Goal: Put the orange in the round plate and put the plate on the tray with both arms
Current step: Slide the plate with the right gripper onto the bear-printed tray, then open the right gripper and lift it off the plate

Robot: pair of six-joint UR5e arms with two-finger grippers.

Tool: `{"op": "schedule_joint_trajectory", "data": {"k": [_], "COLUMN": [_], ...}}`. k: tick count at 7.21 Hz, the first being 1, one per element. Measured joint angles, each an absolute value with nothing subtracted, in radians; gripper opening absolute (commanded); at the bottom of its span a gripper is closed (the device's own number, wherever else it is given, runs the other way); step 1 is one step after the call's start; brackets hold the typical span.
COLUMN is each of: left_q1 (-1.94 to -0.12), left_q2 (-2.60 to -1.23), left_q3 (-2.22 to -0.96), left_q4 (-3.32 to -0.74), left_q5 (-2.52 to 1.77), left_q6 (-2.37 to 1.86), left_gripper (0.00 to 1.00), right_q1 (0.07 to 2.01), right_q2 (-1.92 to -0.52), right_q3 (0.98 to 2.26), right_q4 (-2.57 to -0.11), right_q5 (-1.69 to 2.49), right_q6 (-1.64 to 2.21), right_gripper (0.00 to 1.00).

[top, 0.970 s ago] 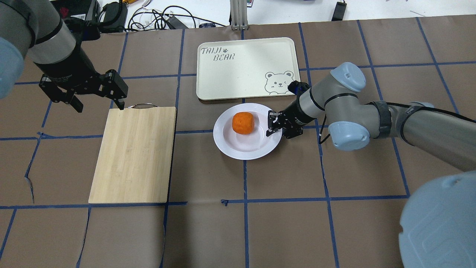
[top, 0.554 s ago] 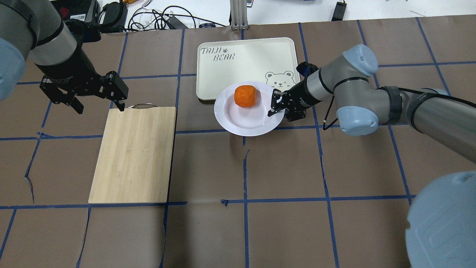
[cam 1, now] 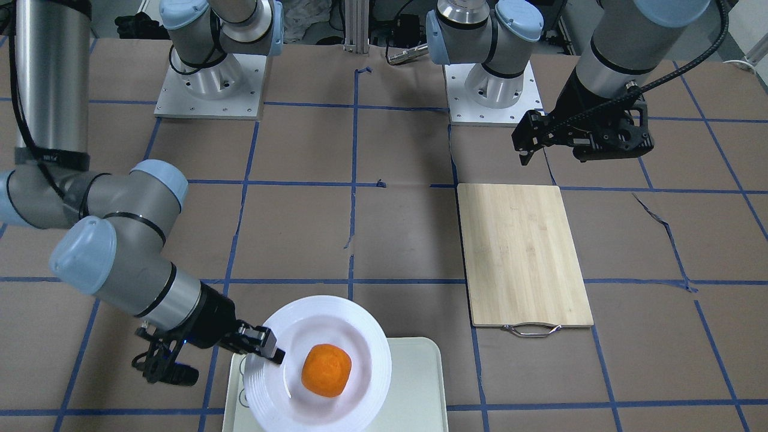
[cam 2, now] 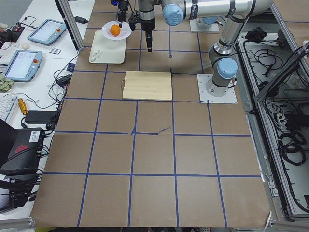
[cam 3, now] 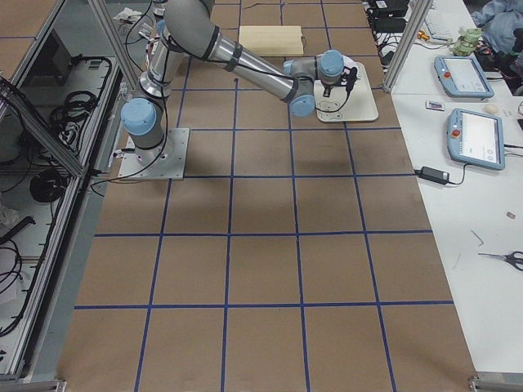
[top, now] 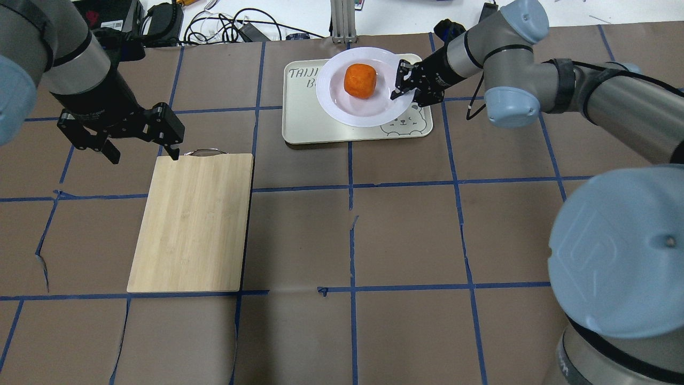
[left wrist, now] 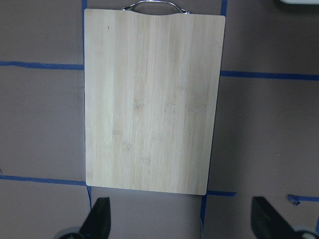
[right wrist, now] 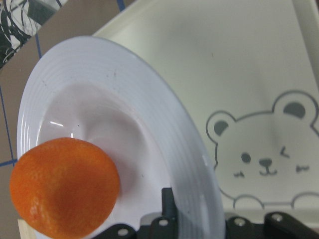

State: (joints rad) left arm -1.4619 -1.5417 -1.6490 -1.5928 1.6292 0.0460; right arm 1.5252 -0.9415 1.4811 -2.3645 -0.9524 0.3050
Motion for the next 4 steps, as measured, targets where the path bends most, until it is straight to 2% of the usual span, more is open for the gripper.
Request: {"op": "schedule_joint_trajectory", "data": {"k": [2, 3, 4], "left_q1": [-1.462, -1.462, -1.462], "left_q2": [-1.543, -1.543, -1.542], "left_q3": [-1.651, -1.654, -1.659], "left_q4": [-1.591, -1.588, -1.585], "left_q5": [1.628, 1.628, 1.629], "left_q6": [0.046, 0.047, 0.046], "left_gripper": [1.0, 1.0, 1.0], "right_q1": [1.531, 1.534, 1.538], "right_q2": [-0.815, -0.786, -0.77], "right_q3": [1.347, 1.331, 1.326], "right_q4": [-2.363, -2.363, -2.362], "right_q5": [-0.963, -0.97, -0.981], "right_q6": [0.3, 0.298, 0.297], "right_gripper": [0.17, 0.3, 0.69]}}
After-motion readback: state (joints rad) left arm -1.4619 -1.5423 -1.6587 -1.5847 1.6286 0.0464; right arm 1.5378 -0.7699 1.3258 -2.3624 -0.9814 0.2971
